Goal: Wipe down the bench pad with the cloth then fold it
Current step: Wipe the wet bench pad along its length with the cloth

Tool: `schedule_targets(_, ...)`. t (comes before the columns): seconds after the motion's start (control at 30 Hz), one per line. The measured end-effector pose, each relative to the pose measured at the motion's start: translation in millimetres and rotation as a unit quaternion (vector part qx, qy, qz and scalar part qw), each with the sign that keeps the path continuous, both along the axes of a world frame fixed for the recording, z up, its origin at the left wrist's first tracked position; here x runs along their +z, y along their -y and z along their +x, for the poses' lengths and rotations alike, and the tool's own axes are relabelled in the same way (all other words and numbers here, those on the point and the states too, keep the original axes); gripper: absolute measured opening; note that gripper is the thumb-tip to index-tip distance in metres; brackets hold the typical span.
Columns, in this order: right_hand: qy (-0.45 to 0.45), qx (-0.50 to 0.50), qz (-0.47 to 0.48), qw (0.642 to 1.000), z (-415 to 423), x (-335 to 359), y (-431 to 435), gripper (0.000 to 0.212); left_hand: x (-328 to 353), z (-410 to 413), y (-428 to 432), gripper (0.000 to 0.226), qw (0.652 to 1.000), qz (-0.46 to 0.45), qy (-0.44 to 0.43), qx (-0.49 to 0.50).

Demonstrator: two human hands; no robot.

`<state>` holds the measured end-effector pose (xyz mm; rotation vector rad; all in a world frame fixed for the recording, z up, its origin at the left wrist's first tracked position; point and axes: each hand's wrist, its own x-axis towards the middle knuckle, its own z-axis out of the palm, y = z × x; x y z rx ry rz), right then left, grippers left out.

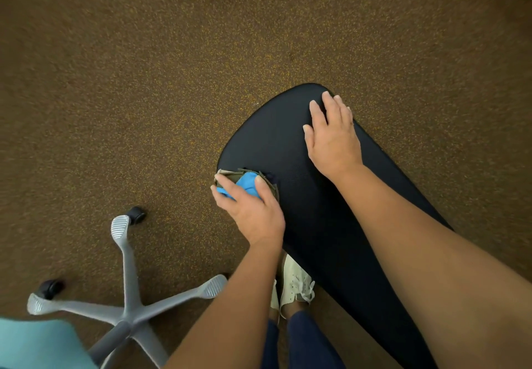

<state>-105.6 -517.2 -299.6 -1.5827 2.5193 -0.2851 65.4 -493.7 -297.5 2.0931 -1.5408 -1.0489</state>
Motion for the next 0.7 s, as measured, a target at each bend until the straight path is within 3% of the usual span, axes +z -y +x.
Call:
schedule_targets(0.23,-0.005,-0.004,-0.01,1.0,4,-2,0,0.048,-2,7,41,0.069,0.989,-0.031,0.117,-0.086)
schedule_targets(0.37,-0.008,-0.007,-0.008,1.0,4,-4,-1,0.048,-4,12,12,0.067,0.945,-0.085,0.223,-0.222)
schedule_targets(0.53,-0.007,-0.005,0.0,1.0,5,0,-1,0.048,-4,20,26,0.07,0.912,-0.102,0.262,-0.299)
schedule_targets(0.7,-0.008,0.003,-0.006,1.0,3,2,0,0.047,-4,7,58,0.071,0.92,-0.093,0.274,-0.264)
